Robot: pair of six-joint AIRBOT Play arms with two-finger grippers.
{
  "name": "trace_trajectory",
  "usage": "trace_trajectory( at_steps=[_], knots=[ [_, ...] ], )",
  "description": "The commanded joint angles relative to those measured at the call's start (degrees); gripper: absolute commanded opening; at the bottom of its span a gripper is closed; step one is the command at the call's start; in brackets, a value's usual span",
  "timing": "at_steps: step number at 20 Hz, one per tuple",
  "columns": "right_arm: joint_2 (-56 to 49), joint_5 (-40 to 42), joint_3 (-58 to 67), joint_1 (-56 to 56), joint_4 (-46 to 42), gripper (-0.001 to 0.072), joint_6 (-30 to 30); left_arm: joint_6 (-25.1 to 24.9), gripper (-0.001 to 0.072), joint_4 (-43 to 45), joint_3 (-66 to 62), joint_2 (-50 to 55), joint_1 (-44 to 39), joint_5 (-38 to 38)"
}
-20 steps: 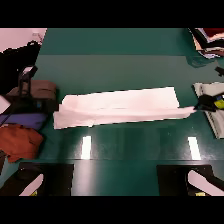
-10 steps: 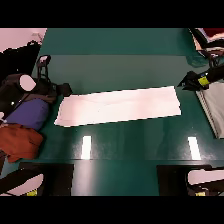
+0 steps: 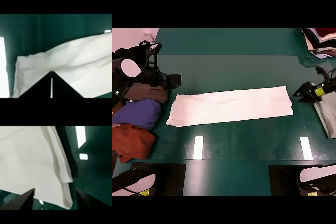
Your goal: Fold the shirts.
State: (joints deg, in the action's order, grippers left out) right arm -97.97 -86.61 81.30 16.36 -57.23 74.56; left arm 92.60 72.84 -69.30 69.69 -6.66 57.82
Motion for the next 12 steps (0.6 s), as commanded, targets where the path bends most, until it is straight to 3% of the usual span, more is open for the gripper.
trace_trajectory(
  at_steps=[1, 6, 7, 8, 9, 10, 12],
  knots=[
    [-0.2, 4.9, -7.2, 1.7, 4.6, 0.0576, -3.4, 0.0, 0.0022, -5.9, -0.4, 0.2, 0.0, -2.5],
    [-2.5, 7.4, -8.5, -3.3, 6.7, 0.0569, -4.4, -1.6, 0.0021, -12.0, -0.4, 4.1, -1.2, -4.3],
    [-3.5, 6.8, -7.3, -4.9, 6.7, 0.0527, -4.4, -2.4, 0.0021, -12.0, -0.4, 5.4, -2.8, -4.3],
    [-4.1, 6.1, -6.1, -6.1, 6.7, 0.0357, -4.4, -2.6, 0.0021, -12.1, -0.5, 6.8, -4.7, -4.7],
    [-4.5, 5.1, -4.6, -7.3, 6.6, 0.0111, -4.5, -2.6, 0.0021, -12.2, -0.5, 8.3, -7.1, -5.7],
    [-4.6, 4.2, -3.0, -8.1, 6.6, 0.0023, -4.8, -2.6, 0.0021, -12.2, -0.5, 9.9, -9.5, -7.2],
    [-4.1, 0.2, 1.0, -9.0, 6.7, 0.0023, -5.7, -2.6, 0.002, -12.2, -1.1, 13.3, -13.5, -9.7]
  ],
)
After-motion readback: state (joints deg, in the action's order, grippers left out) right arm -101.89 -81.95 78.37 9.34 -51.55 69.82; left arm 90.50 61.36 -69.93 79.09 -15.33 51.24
